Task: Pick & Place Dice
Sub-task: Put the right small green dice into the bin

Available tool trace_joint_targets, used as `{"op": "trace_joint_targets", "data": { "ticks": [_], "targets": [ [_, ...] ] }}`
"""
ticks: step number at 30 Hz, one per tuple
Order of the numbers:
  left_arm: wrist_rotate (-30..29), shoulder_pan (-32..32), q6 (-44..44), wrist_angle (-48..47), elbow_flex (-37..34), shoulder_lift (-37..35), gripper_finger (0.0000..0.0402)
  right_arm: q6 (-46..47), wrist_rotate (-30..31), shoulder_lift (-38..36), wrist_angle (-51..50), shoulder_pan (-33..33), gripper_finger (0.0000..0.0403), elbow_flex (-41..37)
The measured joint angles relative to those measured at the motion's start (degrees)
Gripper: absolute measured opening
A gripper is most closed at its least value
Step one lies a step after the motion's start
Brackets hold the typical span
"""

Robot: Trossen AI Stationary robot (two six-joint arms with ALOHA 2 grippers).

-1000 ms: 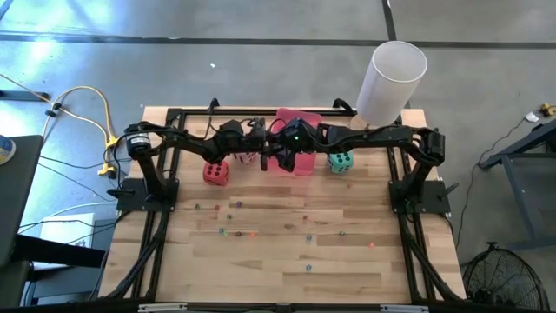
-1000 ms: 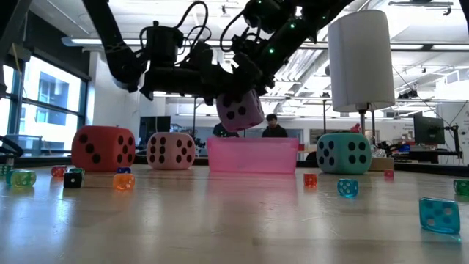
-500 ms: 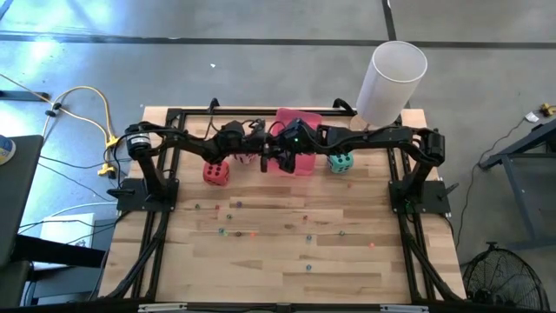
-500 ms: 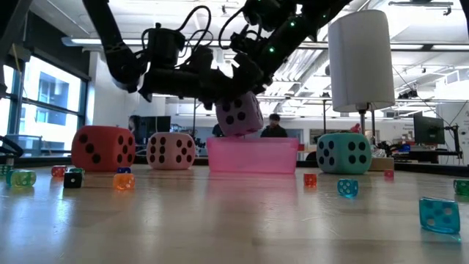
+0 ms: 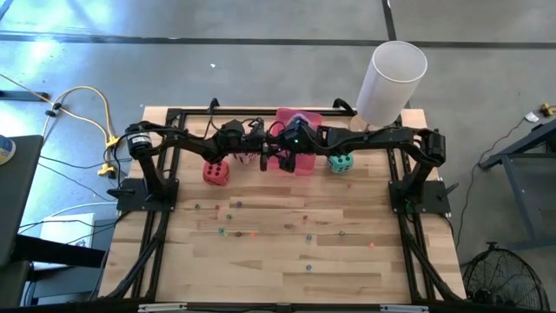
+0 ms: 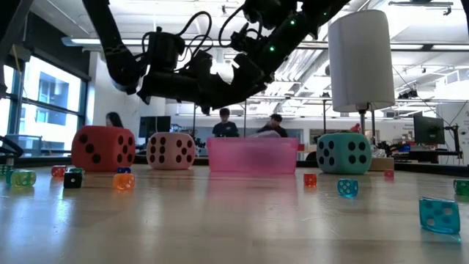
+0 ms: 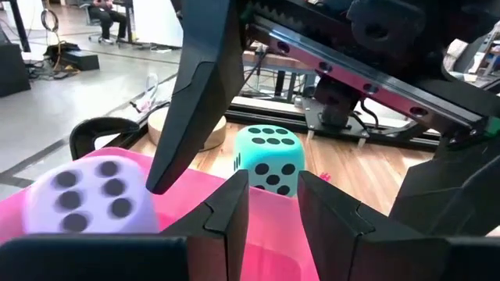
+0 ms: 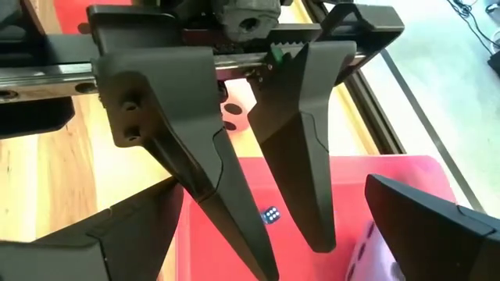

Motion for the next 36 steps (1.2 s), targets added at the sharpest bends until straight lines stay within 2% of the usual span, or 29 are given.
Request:
{"op": "trace_joint_targets", "data": {
  "ticks": [3,7,13,17,24,29,36],
  "targets": [
    [-0.18,0.13,-1.10,-0.18,0.00,0.00,0.0107,0.42,0.95,-0.47,-0.84,-0.01,0.0391,0.04],
    [0.03,0.51,-4.93,-0.97,-0.22,-0.11,0.0107,1.83,5.59,-1.94,-3.28,0.57,0.0391,0.50],
    [6.05,1.13,-7.15,-1.03,-0.33,-1.98,0.0107,2.96,7.30,-4.40,-6.44,2.18,0.0391,0.42],
    [11.32,1.33,-9.35,-4.80,-0.31,-5.00,0.0107,5.98,10.54,-6.67,-11.15,4.70,0.0391,0.33],
    [17.54,1.21,-8.65,-17.62,-0.28,-13.66,0.0107,18.28,17.49,-10.54,-25.93,12.75,0.0391,0.13],
    [17.98,0.11,-8.41,-31.23,-0.26,-20.45,0.0107,28.09,21.63,-11.14,-35.87,21.08,0.0391,0.09],
    [17.75,-2.18,-7.56,-52.55,-0.22,-29.67,0.0104,49.55,30.71,-11.14,-44.06,35.41,0.0391,0.04]
  ]
}}
